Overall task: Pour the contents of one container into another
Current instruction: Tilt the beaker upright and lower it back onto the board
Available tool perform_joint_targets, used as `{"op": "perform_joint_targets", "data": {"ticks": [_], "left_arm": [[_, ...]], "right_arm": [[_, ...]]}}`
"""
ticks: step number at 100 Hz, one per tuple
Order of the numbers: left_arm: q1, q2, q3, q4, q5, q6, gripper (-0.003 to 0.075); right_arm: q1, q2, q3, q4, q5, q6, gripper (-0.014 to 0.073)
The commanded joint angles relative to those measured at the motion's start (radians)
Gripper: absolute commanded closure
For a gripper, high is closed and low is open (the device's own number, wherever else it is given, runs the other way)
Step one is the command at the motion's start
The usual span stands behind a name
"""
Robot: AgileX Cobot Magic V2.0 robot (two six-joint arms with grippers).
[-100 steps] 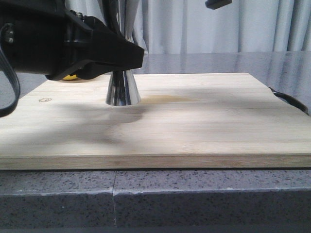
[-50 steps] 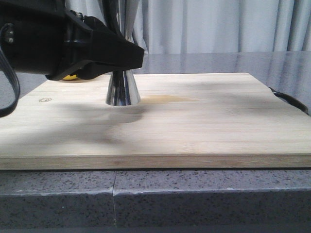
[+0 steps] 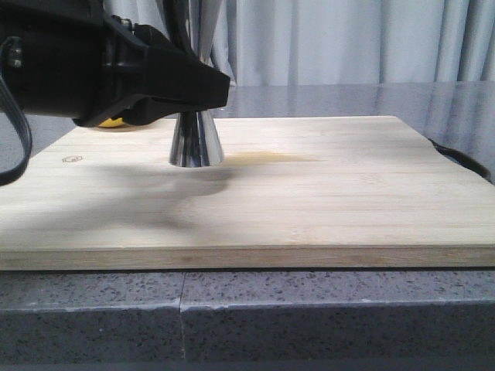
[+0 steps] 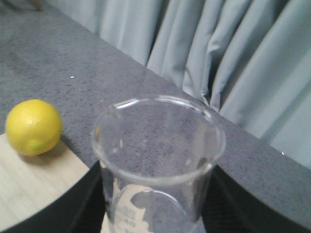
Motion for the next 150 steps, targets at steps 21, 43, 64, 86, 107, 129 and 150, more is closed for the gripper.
{"op": "perform_joint_targets", "data": {"ticks": [21, 43, 64, 86, 107, 129, 150], "left_arm": [[-0.010, -0.030, -0.032, -0.020, -0.119, -0.007, 0.0739], [-0.010, -0.030, -0.032, -0.020, -0.119, -0.007, 0.0739], [-0.010, -0.030, -0.032, -0.020, -0.119, -0.007, 0.0739], [-0.010, -0.030, -0.032, -0.020, -0.119, -0.007, 0.0739], [-0.010, -0.030, -0.032, -0.020, -0.119, -0.007, 0.0739], [-0.010, -0.030, -0.032, -0.024, -0.119, -0.007, 0.0739], [-0.010, -0.030, -0.032, -0.024, -0.119, -0.007, 0.0739]], "right_arm": [[-0.200, -0.015, -0.023, 0.081, -0.134, 0.039, 0.0315], [-0.316, 0.068, -0.014, 0.089, -0.335, -0.029, 0.0315], [-0.347, 0.163, -0.004, 0.202, -0.565, -0.244, 0.0315], [-0.347, 0.237, -0.004, 0.307, -0.665, -0.412, 0.0315], [-0.347, 0.300, -0.004, 0.307, -0.733, -0.473, 0.0315], [-0.347, 0.376, -0.004, 0.317, -0.830, -0.547, 0.0315], [-0.347, 0.430, -0.004, 0.332, -0.896, -0.600, 0.0315]]}}
